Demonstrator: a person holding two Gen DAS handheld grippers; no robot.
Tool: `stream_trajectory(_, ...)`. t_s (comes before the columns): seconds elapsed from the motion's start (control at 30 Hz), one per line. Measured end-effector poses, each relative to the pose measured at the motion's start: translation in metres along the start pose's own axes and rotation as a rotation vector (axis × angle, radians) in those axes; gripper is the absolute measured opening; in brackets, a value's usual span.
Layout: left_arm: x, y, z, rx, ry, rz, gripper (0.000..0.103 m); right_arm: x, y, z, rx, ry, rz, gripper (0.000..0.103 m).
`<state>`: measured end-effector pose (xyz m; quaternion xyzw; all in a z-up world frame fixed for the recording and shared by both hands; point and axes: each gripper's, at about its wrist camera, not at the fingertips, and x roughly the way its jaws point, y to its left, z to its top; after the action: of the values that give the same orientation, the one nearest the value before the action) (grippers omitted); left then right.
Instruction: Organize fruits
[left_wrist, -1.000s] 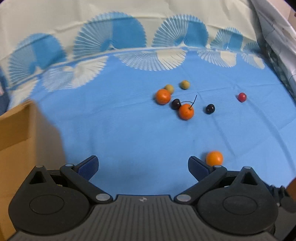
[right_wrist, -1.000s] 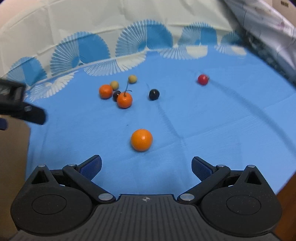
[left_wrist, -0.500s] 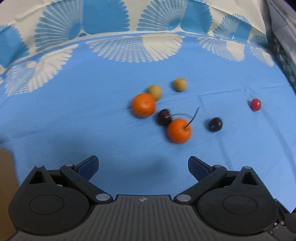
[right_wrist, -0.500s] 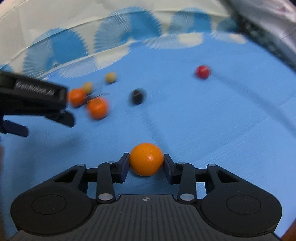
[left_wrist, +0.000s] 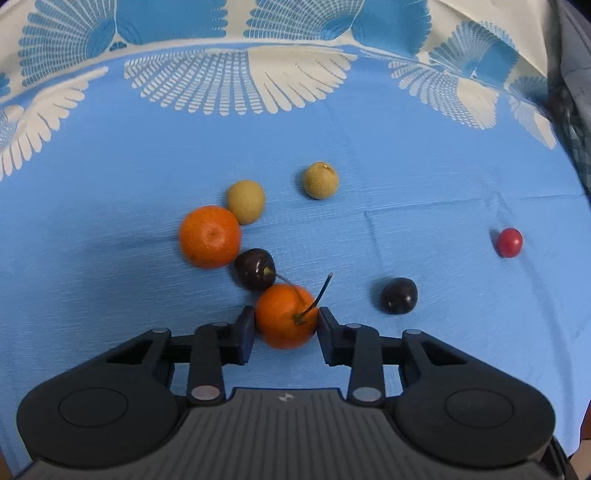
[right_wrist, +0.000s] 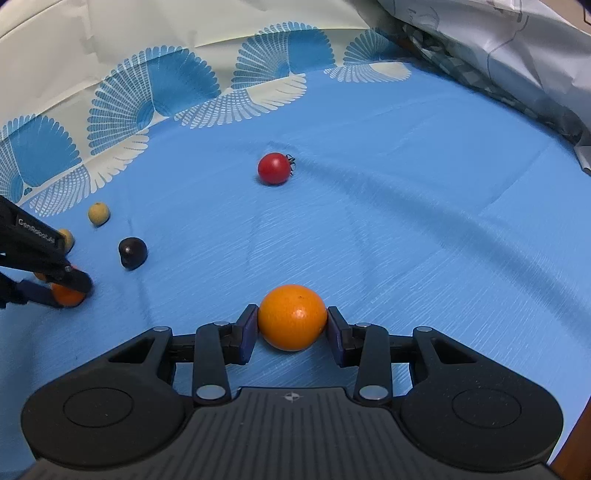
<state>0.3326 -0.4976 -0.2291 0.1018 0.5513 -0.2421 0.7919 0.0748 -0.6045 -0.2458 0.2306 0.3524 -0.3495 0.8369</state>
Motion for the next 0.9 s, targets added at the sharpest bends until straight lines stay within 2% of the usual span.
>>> stream_trajectory(0.17,-0.038,0.014,-0.018,-0.009,-0.030,-0.020,0.039,-0.026,0.001,0.002,0.016,-0.025,0.035,0.040)
stream_trajectory(0.37,-0.119,0.037,-0.065,0.007,-0.088,-0.048,0.039,-0.088,0.009,-0.004,-0.005,-0.055,0.116,0.040)
stream_trajectory(0.7,-0.272,0.110,-0.185,-0.040,-0.168,0.038,0.039,-0.218,0.053,-0.056,-0.161,-0.042,0.338,0.041)
stream_trajectory(0.9,-0.333,0.162,-0.264,-0.094,-0.186,0.096,0.039,-0.282,0.085,-0.091,-0.240,0.000,0.455,0.041)
